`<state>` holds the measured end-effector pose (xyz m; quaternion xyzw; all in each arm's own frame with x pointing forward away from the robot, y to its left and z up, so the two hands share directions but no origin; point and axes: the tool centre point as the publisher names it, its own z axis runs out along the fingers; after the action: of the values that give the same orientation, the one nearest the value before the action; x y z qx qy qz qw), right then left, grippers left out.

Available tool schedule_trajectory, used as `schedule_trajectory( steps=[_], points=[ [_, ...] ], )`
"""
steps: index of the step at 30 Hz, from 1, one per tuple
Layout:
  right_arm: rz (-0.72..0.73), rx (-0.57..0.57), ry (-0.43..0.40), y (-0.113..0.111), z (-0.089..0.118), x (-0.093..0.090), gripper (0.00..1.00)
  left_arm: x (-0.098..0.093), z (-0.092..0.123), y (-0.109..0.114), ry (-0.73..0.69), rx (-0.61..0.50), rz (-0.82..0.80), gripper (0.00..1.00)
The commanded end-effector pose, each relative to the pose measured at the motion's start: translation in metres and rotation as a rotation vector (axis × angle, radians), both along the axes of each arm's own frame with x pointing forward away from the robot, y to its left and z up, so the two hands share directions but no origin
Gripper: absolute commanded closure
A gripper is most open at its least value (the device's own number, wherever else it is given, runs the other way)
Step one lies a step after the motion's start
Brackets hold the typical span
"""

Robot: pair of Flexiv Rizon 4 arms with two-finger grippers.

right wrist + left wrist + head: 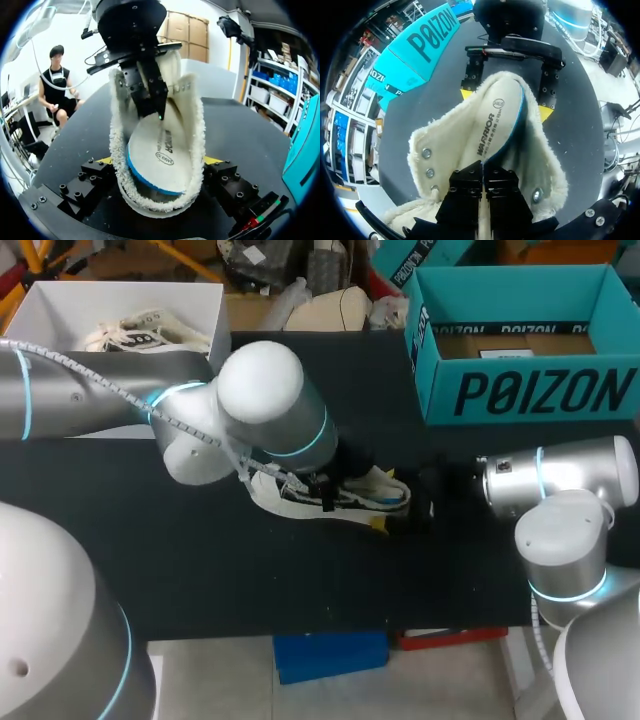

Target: Take the shoe out of the shoebox, open the shoe tongue, remove and reinsert the insole, then place the shoe into the shoebox

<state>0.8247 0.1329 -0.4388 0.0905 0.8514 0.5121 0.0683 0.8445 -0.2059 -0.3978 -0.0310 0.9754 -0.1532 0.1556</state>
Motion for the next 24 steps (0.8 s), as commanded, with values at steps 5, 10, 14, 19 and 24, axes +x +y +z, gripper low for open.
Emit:
schedule_trajectory(
  steps=[5, 10, 14, 19, 24],
  points=[
    [0.004, -0.002, 0.002, 0.005, -0.001, -0.004, 1.00, -0.004, 0.025, -0.001, 0.009, -0.087, -0.061, 1.00],
    [0.004, -0.002, 0.002, 0.005, -0.001, -0.004, 1.00, -0.014, 0.019, -0.008, 0.024, -0.093, -0.119, 1.00],
    [0.004, -0.002, 0.002, 0.005, -0.001, -0.004, 1.00, -0.019, 0.016, -0.008, 0.025, -0.110, -0.137, 1.00],
    [0.004, -0.002, 0.002, 0.005, -0.001, -0.004, 1.00, -0.023, 0.009, -0.012, 0.020, -0.117, -0.187, 1.00],
    [0.004, -0.002, 0.002, 0.005, -0.001, -0.004, 1.00, -0.024, 0.002, -0.015, -0.001, -0.137, -0.248, 1.00]
  ],
)
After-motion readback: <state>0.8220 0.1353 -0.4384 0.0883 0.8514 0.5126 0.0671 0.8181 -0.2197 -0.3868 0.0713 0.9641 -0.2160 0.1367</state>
